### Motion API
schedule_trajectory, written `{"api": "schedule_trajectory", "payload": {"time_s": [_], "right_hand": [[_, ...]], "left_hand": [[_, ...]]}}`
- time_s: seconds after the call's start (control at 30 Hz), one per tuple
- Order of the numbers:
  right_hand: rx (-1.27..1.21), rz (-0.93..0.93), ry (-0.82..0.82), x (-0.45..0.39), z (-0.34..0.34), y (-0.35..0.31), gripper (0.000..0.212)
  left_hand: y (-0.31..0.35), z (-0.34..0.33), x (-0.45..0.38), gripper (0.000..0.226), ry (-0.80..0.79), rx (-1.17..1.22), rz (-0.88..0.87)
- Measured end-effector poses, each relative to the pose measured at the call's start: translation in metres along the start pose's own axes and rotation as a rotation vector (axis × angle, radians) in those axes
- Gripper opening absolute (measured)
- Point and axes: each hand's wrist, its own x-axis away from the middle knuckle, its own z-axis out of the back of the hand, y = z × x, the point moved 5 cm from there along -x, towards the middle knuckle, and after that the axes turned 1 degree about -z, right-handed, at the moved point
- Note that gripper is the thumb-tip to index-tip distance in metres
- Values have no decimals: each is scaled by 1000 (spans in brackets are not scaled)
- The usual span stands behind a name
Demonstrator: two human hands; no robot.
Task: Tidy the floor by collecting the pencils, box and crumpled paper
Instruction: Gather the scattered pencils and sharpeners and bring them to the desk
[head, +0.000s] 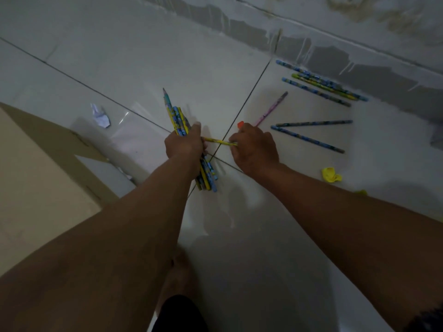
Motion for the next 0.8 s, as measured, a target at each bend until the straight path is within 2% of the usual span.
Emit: {"api": "schedule_trajectory", "payload": {"time_s": [0.1,0.2,0.43,0.63,0.8], "right_hand": [[11,-6,43,1,3,-1,20],[-16,-37,14,1,-1,-4,17],[-441,-350,33,6,13,2,17],[-724,-342,40,12,33,14,17],[-824,-394,68,20,53,45,12]], "left_hand": [[-5,1,0,33,-9,-23,0],[-9,3,-1,43,-4,-30,27],[-6,-14,13,55,-26,-40,53],[0,-44,24,59,-58,-49,47],[8,-81,34,49,-114,-101,15]]}}
